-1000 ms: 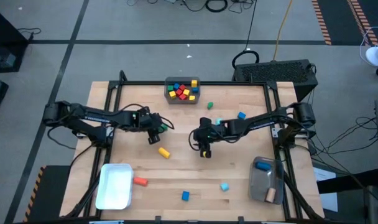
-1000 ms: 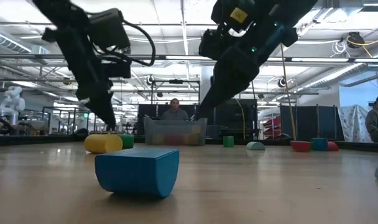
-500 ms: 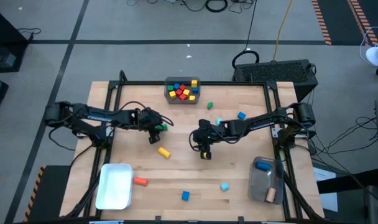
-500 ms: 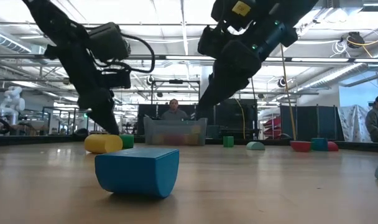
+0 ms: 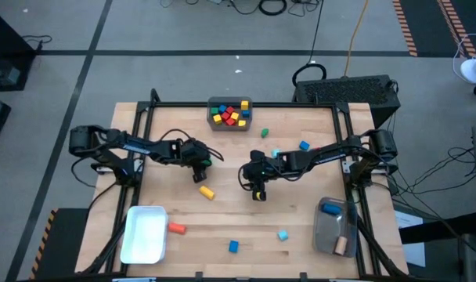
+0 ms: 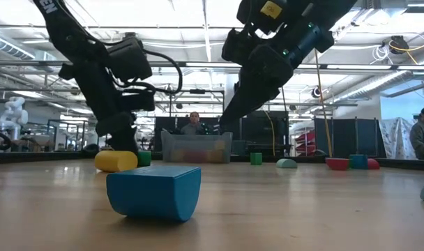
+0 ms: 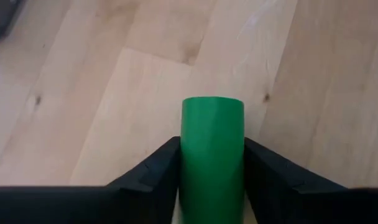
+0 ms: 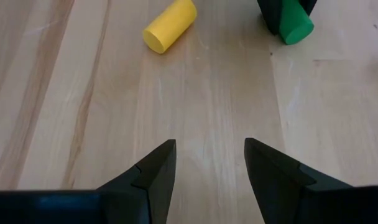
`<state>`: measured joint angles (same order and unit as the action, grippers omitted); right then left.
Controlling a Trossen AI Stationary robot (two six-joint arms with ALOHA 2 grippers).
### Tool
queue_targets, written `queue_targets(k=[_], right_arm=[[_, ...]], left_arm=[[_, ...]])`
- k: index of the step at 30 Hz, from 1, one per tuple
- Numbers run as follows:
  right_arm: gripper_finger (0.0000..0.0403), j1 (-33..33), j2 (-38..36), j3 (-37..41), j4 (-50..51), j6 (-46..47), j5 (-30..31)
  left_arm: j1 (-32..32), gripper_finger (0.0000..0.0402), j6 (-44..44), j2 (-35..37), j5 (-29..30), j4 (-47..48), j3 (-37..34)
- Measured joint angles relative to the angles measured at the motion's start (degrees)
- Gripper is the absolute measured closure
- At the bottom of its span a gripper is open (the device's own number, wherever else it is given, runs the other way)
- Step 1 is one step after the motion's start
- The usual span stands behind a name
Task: Sort blocks by size
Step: Put the green cylindrical block into the bottom black bin
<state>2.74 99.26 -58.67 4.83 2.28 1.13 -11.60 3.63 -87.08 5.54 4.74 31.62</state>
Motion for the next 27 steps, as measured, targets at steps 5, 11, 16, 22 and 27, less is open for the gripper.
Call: queue_targets(k=[5, 11, 16, 22, 27], right_arm=[[0.0225, 0.0, 0.0, 0.0, 0.0, 0.0, 0.0], [0.0225, 0.0, 0.0, 0.0, -0.9, -1.9, 0.3], [0.0223, 0.2, 0.0, 0.0, -5.8, -3.9, 0.4], [0.0222, 0.3, 0.0, 0.0, -8.1, -1.1, 0.5], [0.0222, -0.2, 0.0, 0.0, -7.9, -4.0, 1.1]], left_arm=[[0.0, 0.0265, -0.1, 0.8, -2.2, -1.9, -0.1], [1.7, 0.0265, -1.4, 1.1, -7.2, -4.8, 0.0], [4.1, 0.0265, -2.7, 1.3, -10.3, -9.8, 2.1], [7.3, 0.0265, -4.4, 1.3, -10.4, -12.4, 4.8], [9.6, 0.0265, -5.9, 1.3, -10.4, -13.8, 6.7]])
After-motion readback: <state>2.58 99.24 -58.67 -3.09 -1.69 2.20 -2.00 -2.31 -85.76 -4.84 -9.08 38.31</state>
